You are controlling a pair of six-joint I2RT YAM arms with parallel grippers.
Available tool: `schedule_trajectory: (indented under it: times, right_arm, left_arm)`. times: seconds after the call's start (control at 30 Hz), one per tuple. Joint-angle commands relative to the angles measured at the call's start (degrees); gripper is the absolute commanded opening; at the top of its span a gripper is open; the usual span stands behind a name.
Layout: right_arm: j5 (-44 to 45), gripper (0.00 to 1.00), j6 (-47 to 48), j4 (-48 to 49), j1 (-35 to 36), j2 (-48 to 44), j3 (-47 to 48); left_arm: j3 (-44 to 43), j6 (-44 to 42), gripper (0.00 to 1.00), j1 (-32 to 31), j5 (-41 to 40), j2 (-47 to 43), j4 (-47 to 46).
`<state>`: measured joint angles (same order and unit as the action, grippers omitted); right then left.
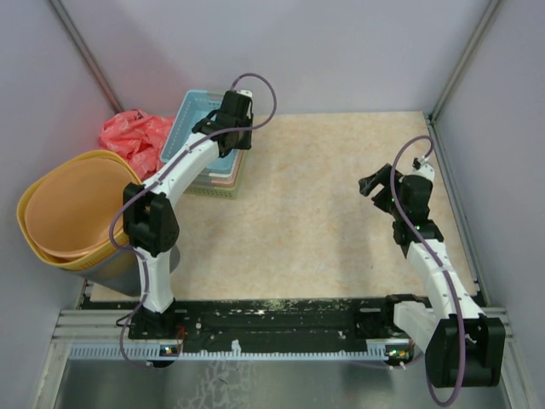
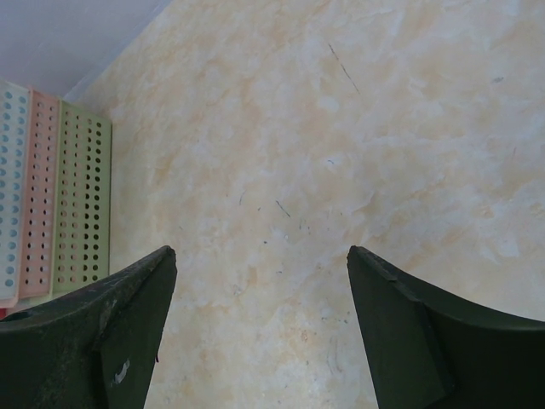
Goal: Turn the large container upside down
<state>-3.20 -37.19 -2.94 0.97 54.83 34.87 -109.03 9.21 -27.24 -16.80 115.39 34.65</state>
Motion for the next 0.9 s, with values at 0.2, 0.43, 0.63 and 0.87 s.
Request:
schedule_trajectory:
  times: [0.2, 0.43, 0.63, 0.87]
  right_arm:
    - [-1.5, 0.8, -0.5, 2.4, -0.4, 0.5, 1.2]
    - [-1.9, 0.8, -0.5, 2.9, -0.4, 0.4, 1.1]
    - [-2.9, 0.79, -1.0, 3.4, -0.4, 0.5, 1.2]
    - [3.0, 0.79, 1.3, -4.4, -0.4, -2.1, 7.3]
  left_arm:
    - [-2.9, -1.7, 0.16, 0.1, -1.1, -2.5, 1.3]
    - [-11.8, -7.9, 0.0, -0.1, -2.5, -4.9, 3.9]
    - [-14.6, -14.7, 0.0, -2.7, -6.4, -8.9, 2.1]
    - [-20.0, -18.1, 0.0, -12.0, -3.7, -9.5, 0.9]
